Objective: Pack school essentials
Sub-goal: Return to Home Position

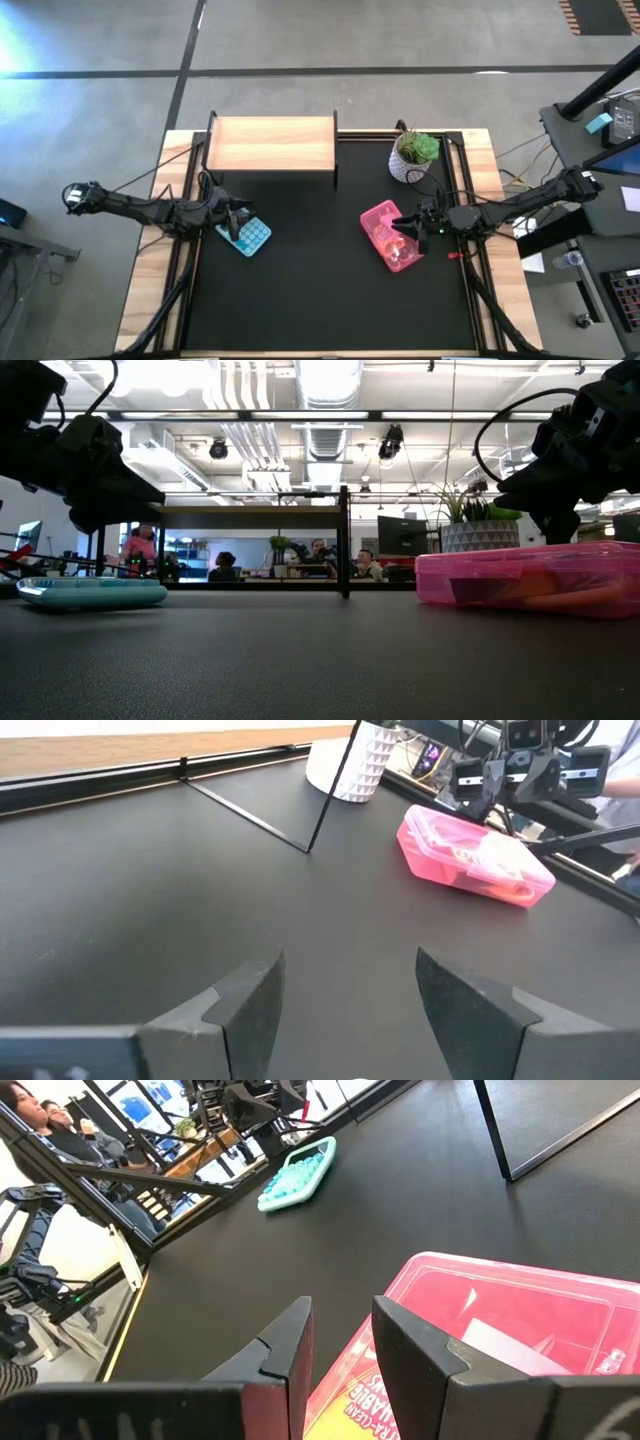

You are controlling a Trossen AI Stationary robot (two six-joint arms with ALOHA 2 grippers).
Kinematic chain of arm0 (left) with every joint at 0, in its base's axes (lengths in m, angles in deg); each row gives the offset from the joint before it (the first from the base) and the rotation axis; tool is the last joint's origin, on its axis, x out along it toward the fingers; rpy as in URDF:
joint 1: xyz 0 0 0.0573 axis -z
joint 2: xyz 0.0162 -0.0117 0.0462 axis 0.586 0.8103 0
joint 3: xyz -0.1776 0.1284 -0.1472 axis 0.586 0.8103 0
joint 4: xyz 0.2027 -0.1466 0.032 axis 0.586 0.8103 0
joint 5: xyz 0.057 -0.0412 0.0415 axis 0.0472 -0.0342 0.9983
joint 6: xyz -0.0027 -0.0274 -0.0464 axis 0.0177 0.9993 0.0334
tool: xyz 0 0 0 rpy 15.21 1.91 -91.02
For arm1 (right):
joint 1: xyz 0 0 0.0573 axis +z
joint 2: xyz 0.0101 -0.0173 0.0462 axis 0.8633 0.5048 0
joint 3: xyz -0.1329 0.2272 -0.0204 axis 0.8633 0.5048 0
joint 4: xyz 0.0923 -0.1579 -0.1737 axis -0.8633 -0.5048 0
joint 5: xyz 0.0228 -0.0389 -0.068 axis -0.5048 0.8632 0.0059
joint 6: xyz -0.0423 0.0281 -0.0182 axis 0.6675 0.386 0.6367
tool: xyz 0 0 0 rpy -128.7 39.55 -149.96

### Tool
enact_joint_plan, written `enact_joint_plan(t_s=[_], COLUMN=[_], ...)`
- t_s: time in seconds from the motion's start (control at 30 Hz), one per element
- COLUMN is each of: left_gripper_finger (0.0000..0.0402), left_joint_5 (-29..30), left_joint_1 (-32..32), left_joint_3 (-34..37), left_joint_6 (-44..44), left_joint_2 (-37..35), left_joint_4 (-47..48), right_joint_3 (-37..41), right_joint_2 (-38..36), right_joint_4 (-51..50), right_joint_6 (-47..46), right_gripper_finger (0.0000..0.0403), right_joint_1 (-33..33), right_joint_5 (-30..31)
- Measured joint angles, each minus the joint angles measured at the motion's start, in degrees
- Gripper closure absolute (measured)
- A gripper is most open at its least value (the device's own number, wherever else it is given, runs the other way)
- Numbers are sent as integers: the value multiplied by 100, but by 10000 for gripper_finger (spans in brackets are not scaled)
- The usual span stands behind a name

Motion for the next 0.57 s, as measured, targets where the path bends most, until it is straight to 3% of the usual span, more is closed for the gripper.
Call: enact_joint_plan(t_s=[0.57], left_gripper_finger=[190], left_joint_5=[0], left_joint_1=[0], left_joint_3=[28], left_joint_6=[0], left_joint_2=[26], left_joint_4=[-82], right_joint_3=[0], right_joint_2=[0], right_joint_4=[0], right_joint_6=[0], right_gripper_finger=[305], right_joint_1=[-1], right_joint_5=[2])
